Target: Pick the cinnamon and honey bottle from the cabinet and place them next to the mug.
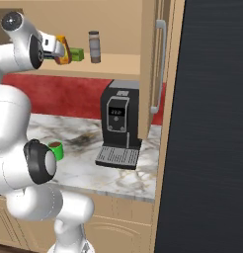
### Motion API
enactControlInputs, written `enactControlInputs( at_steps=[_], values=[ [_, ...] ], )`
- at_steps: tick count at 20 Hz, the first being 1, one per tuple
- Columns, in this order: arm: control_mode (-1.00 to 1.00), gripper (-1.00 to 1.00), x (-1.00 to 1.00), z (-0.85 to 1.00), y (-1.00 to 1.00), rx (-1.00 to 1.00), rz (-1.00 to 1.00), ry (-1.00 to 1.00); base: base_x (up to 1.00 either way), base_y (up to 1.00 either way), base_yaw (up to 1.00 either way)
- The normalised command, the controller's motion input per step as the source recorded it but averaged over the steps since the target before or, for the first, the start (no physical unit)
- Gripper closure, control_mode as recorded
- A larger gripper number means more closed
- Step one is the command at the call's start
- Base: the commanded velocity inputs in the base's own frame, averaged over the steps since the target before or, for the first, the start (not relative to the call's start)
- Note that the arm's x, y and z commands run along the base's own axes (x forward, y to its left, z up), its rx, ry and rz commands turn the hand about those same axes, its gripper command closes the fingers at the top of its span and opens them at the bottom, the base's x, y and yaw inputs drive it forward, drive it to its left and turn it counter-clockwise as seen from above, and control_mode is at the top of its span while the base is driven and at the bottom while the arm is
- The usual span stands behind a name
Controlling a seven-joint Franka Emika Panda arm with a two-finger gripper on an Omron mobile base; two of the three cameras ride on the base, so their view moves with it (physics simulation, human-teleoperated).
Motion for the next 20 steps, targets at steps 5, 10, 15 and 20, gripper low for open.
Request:
enactControlInputs(
  at_steps=[5, 10, 15, 20],
  values=[
    [-1.0, -1.0, 0.23, 0.0, -0.15, 0.0, 0.0, 0.0, 0.0, 0.0, 0.0],
    [-1.0, -1.0, 0.14, 0.03, -0.09, 0.0, 0.01, 0.01, 0.0, 0.0, 0.0],
    [-1.0, -1.0, 0.04, 0.02, 0.0, 0.0, 0.04, 0.0, 0.0, 0.0, 0.0],
    [-1.0, -1.0, 0.05, 0.0, 0.0, 0.0, 0.12, 0.0, 0.0, 0.0, 0.0]
  ],
)
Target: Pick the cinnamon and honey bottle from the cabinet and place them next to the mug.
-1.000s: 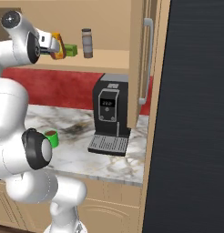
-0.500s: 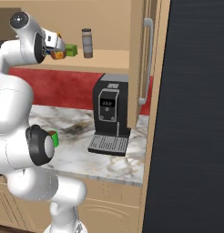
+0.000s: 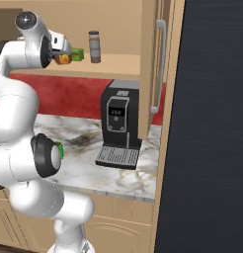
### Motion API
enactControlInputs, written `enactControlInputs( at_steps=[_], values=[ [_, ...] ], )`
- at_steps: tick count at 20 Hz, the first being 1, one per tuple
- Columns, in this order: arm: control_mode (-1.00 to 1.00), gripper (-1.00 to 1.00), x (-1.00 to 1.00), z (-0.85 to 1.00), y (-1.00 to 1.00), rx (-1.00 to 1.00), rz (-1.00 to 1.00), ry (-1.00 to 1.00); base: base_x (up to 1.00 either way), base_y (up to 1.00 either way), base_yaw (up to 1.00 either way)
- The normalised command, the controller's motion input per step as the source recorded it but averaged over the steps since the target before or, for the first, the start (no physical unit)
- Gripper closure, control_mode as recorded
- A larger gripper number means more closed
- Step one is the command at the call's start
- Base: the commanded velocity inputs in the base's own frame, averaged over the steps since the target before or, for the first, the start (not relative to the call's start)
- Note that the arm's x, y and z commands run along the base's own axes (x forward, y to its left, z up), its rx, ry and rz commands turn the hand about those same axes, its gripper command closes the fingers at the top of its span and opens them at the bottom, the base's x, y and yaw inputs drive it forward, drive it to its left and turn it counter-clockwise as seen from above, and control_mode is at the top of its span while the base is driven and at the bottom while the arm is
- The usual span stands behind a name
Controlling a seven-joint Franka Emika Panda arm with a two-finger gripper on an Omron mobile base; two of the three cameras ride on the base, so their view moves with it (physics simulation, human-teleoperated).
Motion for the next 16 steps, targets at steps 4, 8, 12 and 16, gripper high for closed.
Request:
enactControlInputs(
  at_steps=[4, 8, 12, 16],
  values=[
    [-1.0, -1.0, 0.11, 0.0, 0.0, 0.0, 0.09, 0.0, 0.0, 0.0, 0.0],
    [-1.0, -1.0, 0.23, 0.0, 0.0, 0.0, 0.05, 0.0, 0.0, 0.0, 0.0],
    [-1.0, -1.0, 0.21, 0.0, 0.0, 0.0, 0.0, 0.0, 0.0, 0.0, 0.0],
    [-1.0, -1.0, 0.24, 0.0, 0.0, 0.0, 0.0, 0.02, 0.0, 0.0, 0.0]
  ],
)
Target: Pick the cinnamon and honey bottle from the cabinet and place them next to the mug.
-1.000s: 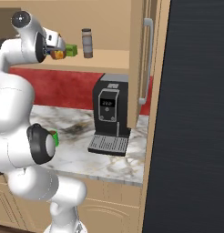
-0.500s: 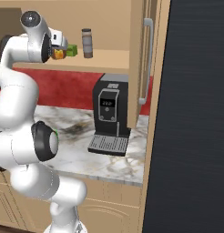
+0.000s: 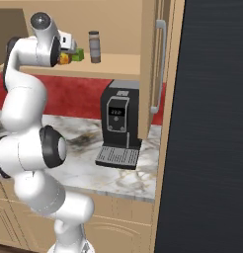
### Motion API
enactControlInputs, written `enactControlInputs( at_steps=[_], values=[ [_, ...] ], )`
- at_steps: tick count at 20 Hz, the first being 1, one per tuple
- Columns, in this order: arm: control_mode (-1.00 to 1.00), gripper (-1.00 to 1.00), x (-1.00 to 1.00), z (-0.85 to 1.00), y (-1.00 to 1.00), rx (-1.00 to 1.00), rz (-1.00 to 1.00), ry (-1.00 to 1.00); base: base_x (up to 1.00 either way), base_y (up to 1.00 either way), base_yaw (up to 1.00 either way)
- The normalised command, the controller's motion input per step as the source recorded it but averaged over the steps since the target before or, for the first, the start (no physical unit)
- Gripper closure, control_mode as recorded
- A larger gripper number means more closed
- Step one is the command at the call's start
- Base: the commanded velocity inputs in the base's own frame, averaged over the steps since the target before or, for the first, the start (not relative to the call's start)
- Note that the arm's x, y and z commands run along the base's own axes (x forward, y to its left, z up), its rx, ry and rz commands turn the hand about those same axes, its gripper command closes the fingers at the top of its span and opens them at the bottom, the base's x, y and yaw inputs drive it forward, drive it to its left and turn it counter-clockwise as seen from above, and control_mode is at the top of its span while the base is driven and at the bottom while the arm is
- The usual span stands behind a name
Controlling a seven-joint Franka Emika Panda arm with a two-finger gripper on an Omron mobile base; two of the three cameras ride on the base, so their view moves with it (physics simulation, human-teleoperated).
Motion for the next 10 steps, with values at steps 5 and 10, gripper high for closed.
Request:
enactControlInputs(
  at_steps=[5, 10],
  values=[
    [-1.0, -1.0, 0.26, 0.0, 0.0, 0.0, 0.0, 0.01, 0.0, 0.0, 0.0],
    [-1.0, -1.0, 0.23, 0.0, 0.0, 0.0, 0.0, 0.0, 0.0, 0.0, 0.0]
  ],
)
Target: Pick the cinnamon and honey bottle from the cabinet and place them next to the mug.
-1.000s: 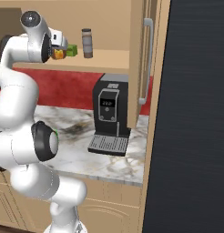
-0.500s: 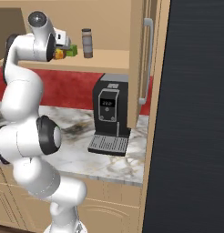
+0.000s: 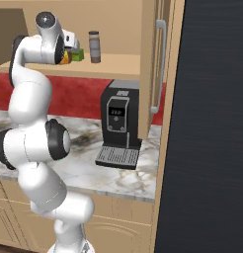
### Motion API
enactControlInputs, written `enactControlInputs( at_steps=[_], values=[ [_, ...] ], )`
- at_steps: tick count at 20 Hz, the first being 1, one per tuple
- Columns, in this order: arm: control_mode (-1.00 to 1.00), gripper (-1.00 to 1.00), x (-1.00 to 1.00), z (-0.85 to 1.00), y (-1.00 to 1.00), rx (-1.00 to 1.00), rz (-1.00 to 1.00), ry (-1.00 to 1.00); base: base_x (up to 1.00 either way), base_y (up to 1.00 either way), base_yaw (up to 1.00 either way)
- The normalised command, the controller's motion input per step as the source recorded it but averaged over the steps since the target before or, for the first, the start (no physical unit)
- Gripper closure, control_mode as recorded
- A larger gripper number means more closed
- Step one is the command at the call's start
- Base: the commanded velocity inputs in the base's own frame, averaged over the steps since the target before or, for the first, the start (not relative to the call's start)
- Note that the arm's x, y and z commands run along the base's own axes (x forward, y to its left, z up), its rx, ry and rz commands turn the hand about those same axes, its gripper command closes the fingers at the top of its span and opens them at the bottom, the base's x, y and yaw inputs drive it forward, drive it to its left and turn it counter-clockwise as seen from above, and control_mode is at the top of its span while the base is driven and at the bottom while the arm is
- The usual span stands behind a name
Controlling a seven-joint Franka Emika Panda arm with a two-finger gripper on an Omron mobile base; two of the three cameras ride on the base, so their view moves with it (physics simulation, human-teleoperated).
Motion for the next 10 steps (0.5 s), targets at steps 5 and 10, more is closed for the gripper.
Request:
enactControlInputs(
  at_steps=[5, 10],
  values=[
    [-1.0, -1.0, 0.16, 0.0, 0.02, 0.0, 0.0, 0.0, 0.0, 0.0, 0.0],
    [-1.0, -1.0, 0.06, 0.0, 0.07, 0.0, 0.0, 0.0, 0.0, 0.0, 0.0]
  ],
)
